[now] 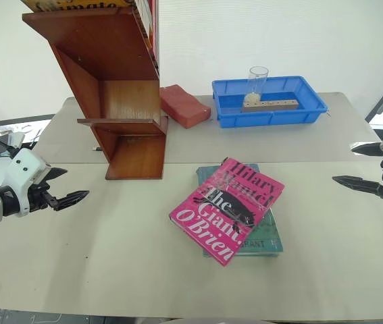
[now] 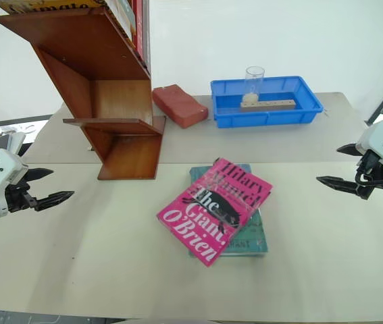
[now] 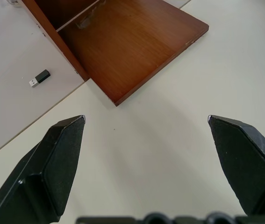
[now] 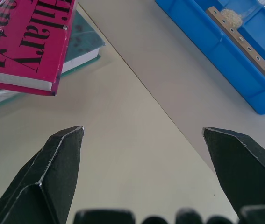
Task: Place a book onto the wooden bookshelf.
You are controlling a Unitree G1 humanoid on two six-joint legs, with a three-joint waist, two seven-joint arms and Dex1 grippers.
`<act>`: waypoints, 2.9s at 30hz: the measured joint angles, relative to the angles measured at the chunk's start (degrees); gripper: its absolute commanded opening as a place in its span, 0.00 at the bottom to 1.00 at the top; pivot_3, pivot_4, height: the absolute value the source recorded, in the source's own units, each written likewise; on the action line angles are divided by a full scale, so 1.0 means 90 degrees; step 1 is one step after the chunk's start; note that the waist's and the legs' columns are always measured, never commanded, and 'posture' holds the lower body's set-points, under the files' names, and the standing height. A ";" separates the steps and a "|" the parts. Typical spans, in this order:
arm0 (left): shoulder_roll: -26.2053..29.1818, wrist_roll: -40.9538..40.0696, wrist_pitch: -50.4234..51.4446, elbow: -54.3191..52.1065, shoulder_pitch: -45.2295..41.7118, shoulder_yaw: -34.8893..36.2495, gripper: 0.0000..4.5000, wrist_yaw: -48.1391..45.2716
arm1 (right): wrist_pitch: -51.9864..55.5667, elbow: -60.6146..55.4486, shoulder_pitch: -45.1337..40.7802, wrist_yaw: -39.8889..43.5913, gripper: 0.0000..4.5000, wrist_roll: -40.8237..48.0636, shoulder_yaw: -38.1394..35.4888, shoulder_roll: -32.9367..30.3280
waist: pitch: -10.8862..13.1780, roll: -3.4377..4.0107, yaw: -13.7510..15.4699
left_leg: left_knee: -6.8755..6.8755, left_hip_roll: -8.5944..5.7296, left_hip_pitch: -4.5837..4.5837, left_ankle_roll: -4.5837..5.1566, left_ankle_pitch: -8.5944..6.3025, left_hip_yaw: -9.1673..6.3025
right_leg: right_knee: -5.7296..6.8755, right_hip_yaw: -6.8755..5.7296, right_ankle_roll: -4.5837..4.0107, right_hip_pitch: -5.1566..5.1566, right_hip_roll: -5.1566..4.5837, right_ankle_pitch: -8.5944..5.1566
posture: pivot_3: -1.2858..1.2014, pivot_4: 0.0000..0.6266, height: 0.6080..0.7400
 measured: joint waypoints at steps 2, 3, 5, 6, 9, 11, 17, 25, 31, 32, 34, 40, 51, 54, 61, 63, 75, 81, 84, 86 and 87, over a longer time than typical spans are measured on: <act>0.0003 -0.0011 0.0001 -0.0015 0.0045 0.0010 1.00 -0.0071 | 0.0000 -0.0018 0.0001 0.0000 0.99 0.0004 0.0000 0.0002 | 0.0000 0.0000 -0.0007 | -0.0001 0.0000 0.0000 0.0000 0.0000 0.0000 | 0.0000 0.0000 0.0000 0.0000 0.0000 0.0000 | 0.52 0.24 0.22; 0.0005 -0.0034 0.0011 -0.0016 0.0105 0.0011 1.00 -0.0176 | 0.0001 -0.0051 0.0003 -0.0001 0.99 0.0009 -0.0001 0.0008 | -0.0001 0.0002 -0.0015 | -0.0001 0.0000 0.0001 0.0000 0.0000 0.0003 | 0.0000 0.0001 0.0000 0.0000 -0.0001 0.0000 | 0.52 0.24 0.22; 0.0032 -0.0137 0.0049 0.0009 0.0195 0.0009 1.00 -0.0493 | 0.0001 -0.0183 0.0042 -0.0010 0.99 0.0023 -0.0011 0.0070 | -0.0001 0.0001 -0.0021 | -0.0001 0.0004 0.0002 0.0001 0.0000 0.0004 | 0.0001 0.0000 0.0000 -0.0001 0.0003 0.0000 | 0.52 0.24 0.22; 0.0036 -0.0146 0.0049 0.0031 0.0197 0.0009 1.00 -0.0604 | 0.0003 -0.0248 0.0065 -0.0030 0.99 0.0023 -0.0012 0.0104 | 0.0000 0.0000 -0.0019 | -0.0001 0.0005 0.0002 0.0001 0.0000 0.0004 | 0.0001 -0.0001 0.0000 -0.0001 0.0003 0.0000 | 0.52 0.24 0.22; 0.0056 -0.0137 0.0005 0.0166 0.0167 0.0010 1.00 -0.0750 | 0.0021 -0.0352 0.0091 -0.0103 0.99 0.0023 -0.0014 0.0201 | 0.0000 0.0001 -0.0001 | 0.0001 0.0002 0.0002 0.0001 0.0000 0.0005 | 0.0000 0.0000 0.0000 0.0000 0.0000 0.0000 | 0.52 0.24 0.22; 0.0054 -0.0137 -0.0001 0.0275 0.0064 0.0007 1.00 -0.0827 | 0.0024 -0.0398 0.0124 -0.0143 0.99 0.0018 -0.0021 0.0204 | 0.0000 0.0000 0.0015 | 0.0002 0.0003 0.0001 0.0000 0.0000 0.0005 | 0.0000 -0.0001 0.0000 -0.0001 0.0000 0.0000 | 0.52 0.24 0.22; 0.0048 -0.0187 0.0075 0.0341 -0.0436 -0.0184 1.00 -0.1045 | 0.0178 -0.0459 0.0314 -0.0294 0.99 0.0020 -0.0168 0.0204 | 0.0000 -0.0001 0.0035 | 0.0003 0.0002 0.0001 0.0001 0.0000 0.0008 | 0.0000 0.0000 0.0000 0.0000 0.0000 0.0000 | 0.52 0.24 0.22; -0.0767 -0.1062 0.1701 0.0253 -0.2347 -0.1356 1.00 -0.1311 | 0.0268 -0.1269 0.1100 -0.0261 0.52 0.0012 -0.0510 0.0233 | -0.0002 -0.0005 0.0100 | 0.0008 -0.0002 -0.0004 0.0001 0.0001 0.0002 | -0.0001 0.0001 0.0006 0.0013 0.0006 0.0002 | 0.52 0.24 0.22; -0.1855 -0.1387 0.2788 0.0736 -0.3426 -0.2259 1.00 -0.1332 | 0.0420 -0.2540 0.2070 -0.0376 0.06 -0.0036 -0.0675 0.0515 | -0.0003 -0.0008 0.0046 | 0.0007 -0.0005 0.0004 0.0002 0.0002 -0.0013 | -0.0006 0.0005 0.0012 0.0069 0.0017 0.0004 | 0.52 0.24 0.22; -0.2127 -0.1387 0.2953 0.1081 -0.3633 -0.2394 1.00 -0.1329 | 0.0446 -0.2683 0.2159 -0.0483 0.01 -0.0100 -0.0661 0.0589 | -0.0002 -0.0009 0.0036 | 0.0006 -0.0005 0.0013 0.0002 0.0002 -0.0018 | -0.0013 0.0005 0.0013 0.0082 0.0020 0.0004 | 0.52 0.24 0.22; -0.2517 -0.1338 0.3081 0.1627 -0.3881 -0.2647 1.00 -0.1324 | 0.0470 -0.2834 0.2226 -0.0648 0.01 -0.0236 -0.0536 0.0707 | -0.0001 -0.0010 0.0020 | 0.0004 -0.0006 0.0028 0.0002 0.0002 -0.0023 | -0.0028 0.0005 0.0017 0.0104 0.0023 0.0001 | 0.52 0.24 0.22; -0.3347 -0.0925 0.3087 0.3106 -0.4272 -0.3144 1.00 -0.1183 | 0.0483 -0.2870 0.2022 -0.1116 0.01 -0.0643 0.0401 0.1056 | 0.0003 -0.0013 -0.0024 | 0.0001 -0.0009 0.0022 0.0003 0.0002 -0.0029 | -0.0048 0.0006 0.0016 0.0112 0.0024 0.0002 | 0.52 0.24 0.22; -0.3725 -0.0978 0.3866 0.3107 -0.3939 -0.3066 1.00 -0.1134 | 0.0372 -0.2291 0.0703 -0.1358 0.01 -0.1242 0.1911 0.1713 | 0.0004 -0.0012 -0.0022 | 0.0002 -0.0010 0.0028 0.0001 0.0003 -0.0033 | -0.0047 0.0006 0.0016 0.0119 0.0025 0.0002 | 0.52 0.24 0.22; -0.3869 -0.1130 0.4082 0.3001 -0.3778 -0.2943 1.00 -0.1011 | 0.0267 -0.2144 0.0324 -0.1357 0.01 -0.1283 0.2195 0.1968 | 0.0005 -0.0013 -0.0002 | 0.0003 -0.0012 0.0024 -0.0002 0.0005 -0.0039 | -0.0045 0.0006 0.0016 0.0118 0.0024 0.0002 | 0.52 0.24 0.22; -0.4276 -0.1622 0.4736 0.2523 -0.3269 -0.2152 0.88 -0.0371 | 0.0181 -0.1900 -0.0213 -0.1337 0.00 -0.1363 0.2551 0.2323 | 0.0004 -0.0012 -0.0009 | 0.0003 -0.0013 0.0022 -0.0002 0.0005 -0.0044 | -0.0043 0.0005 0.0017 0.0120 0.0024 0.0002 | 0.52 0.24 0.22; -0.4341 -0.1788 0.4880 0.2279 -0.3057 -0.1944 0.72 -0.0185 | 0.0142 -0.1865 -0.0215 -0.1328 0.00 -0.1369 0.2551 0.2325 | 0.0004 -0.0012 -0.0009 | 0.0004 -0.0013 0.0021 -0.0002 0.0005 -0.0046 | -0.0043 0.0005 0.0017 0.0121 0.0024 0.0002 | 0.52 0.24 0.22; -0.4250 -0.2579 0.5419 0.0682 -0.2579 -0.1307 0.04 0.0428 | 0.0027 -0.2116 -0.0111 -0.1208 0.00 -0.1116 0.2239 0.2283 | 0.0005 -0.0011 0.0001 | 0.0001 -0.0015 0.0021 -0.0013 0.0010 -0.0049 | -0.0045 0.0004 0.0017 0.0125 0.0023 0.0002 | 0.52 0.24 0.22; -0.3531 -0.1937 0.3384 -0.0458 -0.2887 -0.1723 0.04 0.0101 | 0.0799 -0.2803 0.0826 -0.0684 0.00 -0.0205 0.0195 0.1229 | 0.0013 -0.0007 0.0089 | -0.0020 -0.0017 0.0032 -0.0040 0.0026 -0.0053 | -0.0099 0.0005 0.0014 0.0163 0.0024 0.0008 | 0.52 0.24 0.22; -0.3268 -0.1298 0.2093 -0.0933 -0.3526 -0.2091 0.04 -0.0099 | 0.1275 -0.3053 0.1237 -0.0356 0.00 0.0231 -0.0867 0.0866 | 0.0025 -0.0002 0.0135 | -0.0026 -0.0022 0.0061 -0.0041 0.0026 -0.0052 | -0.0116 0.0008 0.0016 0.0205 0.0022 0.0007 | 0.52 0.24 0.22; -0.3316 -0.0903 0.1317 -0.1014 -0.4006 -0.2257 0.04 -0.0059 | 0.1550 -0.3210 0.1256 -0.0261 0.00 0.0501 -0.1256 0.0746 | 0.0029 0.0002 0.0135 | -0.0036 -0.0024 0.0079 -0.0040 0.0025 -0.0051 | -0.0132 0.0011 0.0016 0.0226 0.0021 0.0007 | 0.52 0.24 0.22; -0.3369 -0.0681 0.0897 -0.1001 -0.4232 -0.2328 0.04 0.0006 | 0.1682 -0.3316 0.1234 -0.0256 0.00 0.0647 -0.1394 0.0709 | 0.0030 0.0002 0.0134 | -0.0045 -0.0025 0.0084 -0.0040 0.0025 -0.0050 | -0.0139 0.0015 0.0016 0.0230 0.0021 0.0008 | 0.52 0.24 0.22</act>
